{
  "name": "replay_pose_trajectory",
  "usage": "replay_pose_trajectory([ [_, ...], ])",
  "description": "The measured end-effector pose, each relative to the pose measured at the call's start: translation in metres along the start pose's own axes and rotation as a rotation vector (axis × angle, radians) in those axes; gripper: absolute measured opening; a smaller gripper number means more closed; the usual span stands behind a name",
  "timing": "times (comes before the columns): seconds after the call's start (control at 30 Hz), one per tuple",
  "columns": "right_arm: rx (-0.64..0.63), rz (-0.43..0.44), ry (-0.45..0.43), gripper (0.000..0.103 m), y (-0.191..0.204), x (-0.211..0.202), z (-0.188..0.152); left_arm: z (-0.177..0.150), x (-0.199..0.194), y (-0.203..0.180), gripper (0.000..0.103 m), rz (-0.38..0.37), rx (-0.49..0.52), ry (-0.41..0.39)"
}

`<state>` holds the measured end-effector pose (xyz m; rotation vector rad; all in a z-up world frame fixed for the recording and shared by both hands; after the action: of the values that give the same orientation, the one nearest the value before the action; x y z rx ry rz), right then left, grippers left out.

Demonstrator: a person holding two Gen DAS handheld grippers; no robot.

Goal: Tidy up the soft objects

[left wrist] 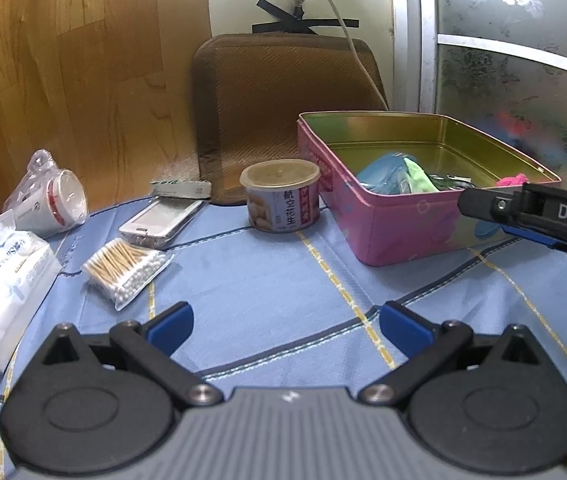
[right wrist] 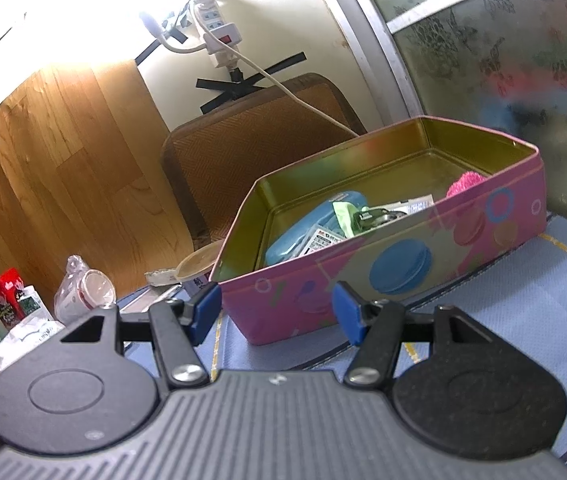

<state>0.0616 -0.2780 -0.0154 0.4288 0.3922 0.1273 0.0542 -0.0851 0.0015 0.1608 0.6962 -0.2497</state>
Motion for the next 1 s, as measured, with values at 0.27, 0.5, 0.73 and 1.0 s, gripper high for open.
replay_pose_trajectory([
  [0.27, -0.009, -0.005, 0.003, 0.065, 0.001, 0.002, -0.001, -0.002, 0.001, 0.005, 0.103, -0.010, -0.007, 0.001],
  [0.5, -0.015, -0.009, 0.002, 0.065, 0.004, 0.003, -0.002, -0.004, 0.002, 0.008, 0.103, -0.012, -0.009, 0.003],
  [0.73, -0.023, -0.008, 0.003, 0.065, 0.007, 0.005, -0.003, -0.004, 0.002, 0.013, 0.103, -0.016, -0.023, 0.009],
  [1.0, -0.025, -0.010, 0.000, 0.065, 0.007, 0.006, -0.003, -0.004, 0.004, 0.012, 0.103, -0.020, -0.017, 0.013],
])
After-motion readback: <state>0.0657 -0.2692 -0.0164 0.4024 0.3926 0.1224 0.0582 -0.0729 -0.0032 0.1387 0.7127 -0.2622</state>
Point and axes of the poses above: each gripper's, at about its wrist camera, not at the fingertips, and x roughly the way its jaws point, y to its left, z to its top, the point moved 6 cm from there along x, roughly the way its jaws point, and after that the axes turned 4 degrees about y, right-handed, at the moved point
